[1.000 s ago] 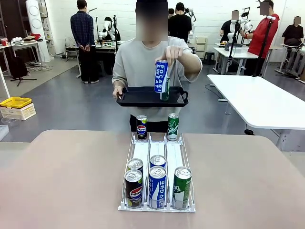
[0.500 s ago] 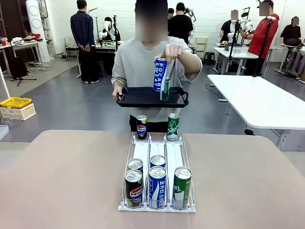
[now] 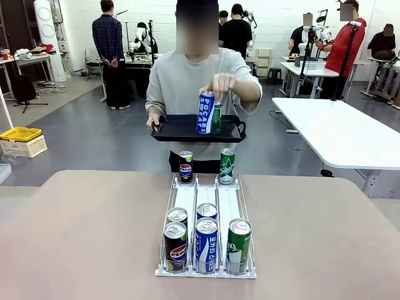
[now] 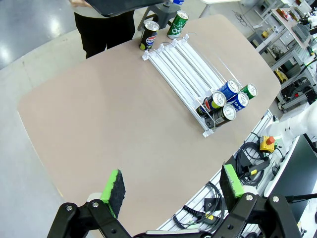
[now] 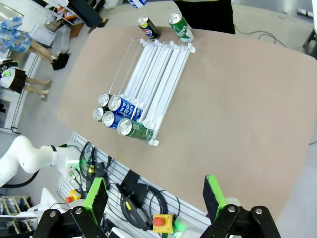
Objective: Retrieve and hand over the desired beverage to the person.
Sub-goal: Pick up another can of the same type that the person held from the Automatic Can Dispenser.
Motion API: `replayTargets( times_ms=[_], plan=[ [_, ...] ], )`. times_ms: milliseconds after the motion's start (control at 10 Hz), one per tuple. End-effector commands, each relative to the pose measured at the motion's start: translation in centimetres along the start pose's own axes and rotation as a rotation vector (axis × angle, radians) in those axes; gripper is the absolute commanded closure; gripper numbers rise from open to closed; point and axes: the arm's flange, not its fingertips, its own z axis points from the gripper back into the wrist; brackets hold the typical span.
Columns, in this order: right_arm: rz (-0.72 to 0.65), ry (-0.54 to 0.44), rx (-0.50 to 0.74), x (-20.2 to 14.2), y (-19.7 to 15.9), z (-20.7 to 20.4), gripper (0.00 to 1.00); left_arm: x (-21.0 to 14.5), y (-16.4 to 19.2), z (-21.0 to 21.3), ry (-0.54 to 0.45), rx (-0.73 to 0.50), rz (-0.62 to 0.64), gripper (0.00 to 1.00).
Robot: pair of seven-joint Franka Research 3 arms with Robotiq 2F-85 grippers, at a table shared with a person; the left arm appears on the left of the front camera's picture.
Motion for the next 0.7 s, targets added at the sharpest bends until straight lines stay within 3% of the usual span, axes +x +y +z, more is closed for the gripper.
replayTargets(
  times_ms=[0, 600],
  plan=[
    [0.0, -0.002, 0.018, 0.14, 0.11, -0.1, 0.0, -0.09, 0.07, 0.19, -0.001, -0.011, -0.011, 0.0],
    [0.0, -0.002, 0.018, 0.14, 0.11, -0.1, 0.0, -0.09, 0.07, 0.19, -0.001, -0.011, -0.011, 0.0]
  ],
)
